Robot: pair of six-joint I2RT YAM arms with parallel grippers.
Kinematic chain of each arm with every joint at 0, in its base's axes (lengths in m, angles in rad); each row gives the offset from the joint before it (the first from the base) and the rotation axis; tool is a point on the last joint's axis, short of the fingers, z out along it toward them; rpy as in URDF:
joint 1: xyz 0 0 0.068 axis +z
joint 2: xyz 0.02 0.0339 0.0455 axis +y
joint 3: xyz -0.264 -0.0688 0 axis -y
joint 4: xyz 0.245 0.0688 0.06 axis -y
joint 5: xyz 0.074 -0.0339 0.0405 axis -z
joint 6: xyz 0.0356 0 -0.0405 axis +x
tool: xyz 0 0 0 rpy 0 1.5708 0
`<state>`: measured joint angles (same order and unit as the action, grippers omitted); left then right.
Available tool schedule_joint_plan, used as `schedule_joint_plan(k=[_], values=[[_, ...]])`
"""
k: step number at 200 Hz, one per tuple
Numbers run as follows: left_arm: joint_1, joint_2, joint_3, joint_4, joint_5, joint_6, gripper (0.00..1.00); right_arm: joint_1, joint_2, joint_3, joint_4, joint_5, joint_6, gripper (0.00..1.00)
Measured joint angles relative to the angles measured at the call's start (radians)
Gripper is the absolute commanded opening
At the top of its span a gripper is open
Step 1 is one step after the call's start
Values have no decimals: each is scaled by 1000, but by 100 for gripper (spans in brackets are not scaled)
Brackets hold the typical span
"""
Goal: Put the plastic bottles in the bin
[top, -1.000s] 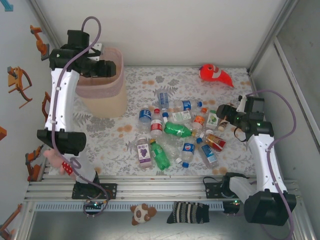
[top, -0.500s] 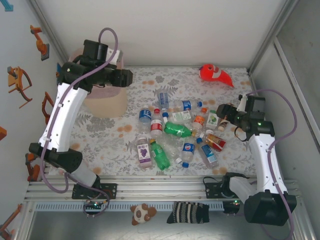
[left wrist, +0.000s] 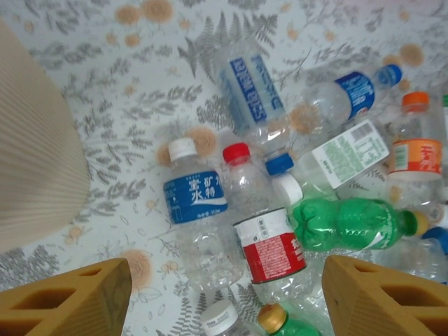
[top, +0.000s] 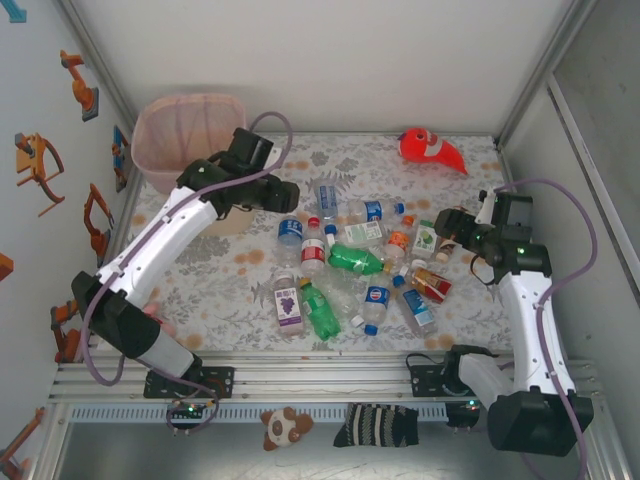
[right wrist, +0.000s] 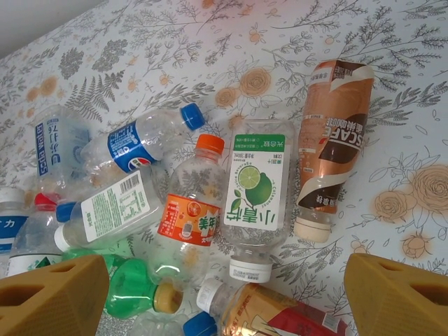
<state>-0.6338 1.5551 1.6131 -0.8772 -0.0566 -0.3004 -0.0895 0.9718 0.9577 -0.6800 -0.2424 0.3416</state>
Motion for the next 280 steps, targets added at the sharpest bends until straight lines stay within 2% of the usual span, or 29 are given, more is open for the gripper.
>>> schedule_joint_plan(k=[77, 168, 280], values=[[2, 149, -136, 87, 3, -107, 71, 0, 4, 0, -12, 0, 0, 86], [45, 307, -178, 156, 81, -117, 74, 0, 4, 0, -13, -7, 3, 86], [71, 327, -322, 204, 172, -116, 74, 0, 4, -1, -11, -7, 3, 86]])
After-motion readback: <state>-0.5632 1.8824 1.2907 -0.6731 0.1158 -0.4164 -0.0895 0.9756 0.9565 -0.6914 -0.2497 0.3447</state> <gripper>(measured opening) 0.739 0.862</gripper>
